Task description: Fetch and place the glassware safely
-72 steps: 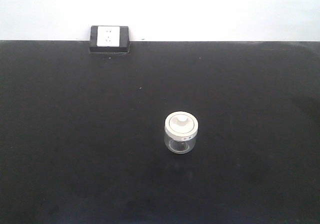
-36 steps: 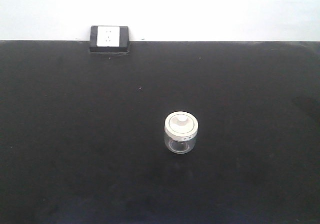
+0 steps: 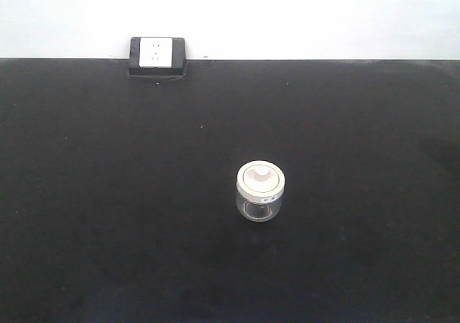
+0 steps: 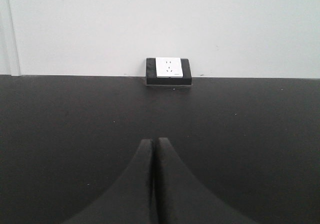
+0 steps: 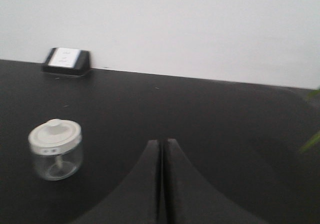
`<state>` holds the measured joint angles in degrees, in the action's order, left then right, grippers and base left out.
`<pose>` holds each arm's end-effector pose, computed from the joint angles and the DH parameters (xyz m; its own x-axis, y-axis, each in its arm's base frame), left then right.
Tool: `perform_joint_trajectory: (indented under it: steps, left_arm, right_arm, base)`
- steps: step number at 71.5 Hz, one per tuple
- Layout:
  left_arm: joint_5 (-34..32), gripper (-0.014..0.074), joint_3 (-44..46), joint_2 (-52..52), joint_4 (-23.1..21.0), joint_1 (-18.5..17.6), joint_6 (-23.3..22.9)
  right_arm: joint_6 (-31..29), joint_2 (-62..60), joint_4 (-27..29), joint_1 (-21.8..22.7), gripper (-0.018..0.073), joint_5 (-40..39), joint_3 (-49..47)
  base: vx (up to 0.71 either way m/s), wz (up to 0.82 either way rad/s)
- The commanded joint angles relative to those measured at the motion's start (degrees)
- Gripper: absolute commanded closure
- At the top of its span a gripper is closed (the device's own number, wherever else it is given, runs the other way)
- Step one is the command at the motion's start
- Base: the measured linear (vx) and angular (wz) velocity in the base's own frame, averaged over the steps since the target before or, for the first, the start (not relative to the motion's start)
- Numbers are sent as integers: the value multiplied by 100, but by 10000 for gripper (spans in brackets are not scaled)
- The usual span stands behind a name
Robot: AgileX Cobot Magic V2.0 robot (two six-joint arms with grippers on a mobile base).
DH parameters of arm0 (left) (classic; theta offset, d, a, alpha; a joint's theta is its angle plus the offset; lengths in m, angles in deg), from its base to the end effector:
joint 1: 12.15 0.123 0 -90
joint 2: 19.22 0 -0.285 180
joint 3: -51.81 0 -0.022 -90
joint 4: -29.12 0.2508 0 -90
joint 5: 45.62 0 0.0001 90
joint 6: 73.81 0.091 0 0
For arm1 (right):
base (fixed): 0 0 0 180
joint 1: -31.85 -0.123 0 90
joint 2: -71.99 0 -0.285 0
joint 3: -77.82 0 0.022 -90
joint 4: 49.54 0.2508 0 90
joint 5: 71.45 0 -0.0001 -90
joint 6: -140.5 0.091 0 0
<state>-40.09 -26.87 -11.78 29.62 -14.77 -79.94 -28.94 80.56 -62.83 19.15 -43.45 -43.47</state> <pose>0.0570 -0.0025 0.1961 -0.0330 -0.0967 -0.9948 0.0418 0.9943 -0.0981 0.0326 -0.0027 0.2752 -0.0765 -0.0389 -0.9963 -0.1153 0.9929 -0.0300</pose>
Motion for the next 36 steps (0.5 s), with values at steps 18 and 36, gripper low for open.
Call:
perform_joint_trajectory:
  steps: [18, 36]
  left_arm:
    - [-457, 603, -178, -109, -49, 17, -65]
    - [-457, 603, -178, -103, -49, 17, -65]
  right_arm:
    - [-1736, 100, 1485, 1514, 567, -1728, 848]
    - [-1365, -203, 1452, 1513, 567, -2508, 1685]
  base:
    - [0, 0]
    - [0, 0]
